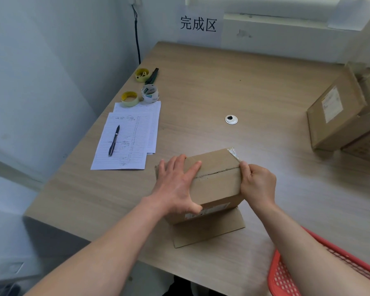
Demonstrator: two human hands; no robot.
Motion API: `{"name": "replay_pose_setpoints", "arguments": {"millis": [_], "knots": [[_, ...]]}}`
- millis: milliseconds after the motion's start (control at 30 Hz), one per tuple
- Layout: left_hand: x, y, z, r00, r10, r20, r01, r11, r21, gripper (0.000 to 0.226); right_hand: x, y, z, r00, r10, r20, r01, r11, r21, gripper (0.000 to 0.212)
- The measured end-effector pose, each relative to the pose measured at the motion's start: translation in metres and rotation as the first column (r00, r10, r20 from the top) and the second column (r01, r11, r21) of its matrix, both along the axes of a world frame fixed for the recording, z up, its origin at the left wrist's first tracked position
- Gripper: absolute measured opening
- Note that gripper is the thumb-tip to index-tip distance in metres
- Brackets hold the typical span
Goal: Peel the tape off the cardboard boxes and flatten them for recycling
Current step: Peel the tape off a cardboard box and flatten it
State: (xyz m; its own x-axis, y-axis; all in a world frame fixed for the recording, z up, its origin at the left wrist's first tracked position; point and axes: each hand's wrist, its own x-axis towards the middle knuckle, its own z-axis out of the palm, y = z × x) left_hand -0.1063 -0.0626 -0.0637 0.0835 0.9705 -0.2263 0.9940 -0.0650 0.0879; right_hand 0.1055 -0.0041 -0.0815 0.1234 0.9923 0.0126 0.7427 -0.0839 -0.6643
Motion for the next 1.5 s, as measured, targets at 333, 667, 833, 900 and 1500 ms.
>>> {"name": "replay_pose_setpoints", "arguments": {"millis": [333, 667, 833, 900, 1500], "knots": [[-0.003, 0.003, 0.000, 1.000, -0.018, 0.012, 0.019, 1.000, -0.006, 0.123, 0.024, 0.022, -0.001, 0.935, -0.053, -0.351, -0.061, 0.950, -0.306, 0.058], [-0.006, 0.012, 0.003, 1.000, -0.023, 0.019, 0.024, 0.999, -0.049, 0.125, 0.029, -0.012, 0.014, 0.793, -0.201, -0.575, -0.063, 0.912, -0.406, 0.043], [-0.006, 0.011, 0.001, 1.000, -0.017, 0.011, 0.017, 0.999, -0.040, 0.126, 0.041, -0.020, 0.012, 0.497, -0.480, -0.723, 0.044, 0.846, -0.531, 0.036], [-0.005, 0.011, 0.001, 1.000, -0.012, -0.001, 0.011, 0.999, -0.035, 0.126, 0.042, -0.024, 0.012, 0.337, -0.579, -0.742, 0.124, 0.809, -0.575, 0.032], [-0.003, 0.007, 0.003, 1.000, 0.008, -0.001, -0.008, 0.999, -0.048, 0.125, 0.025, -0.050, 0.008, 0.529, -0.564, -0.634, 0.044, 0.764, -0.643, 0.020]]}}
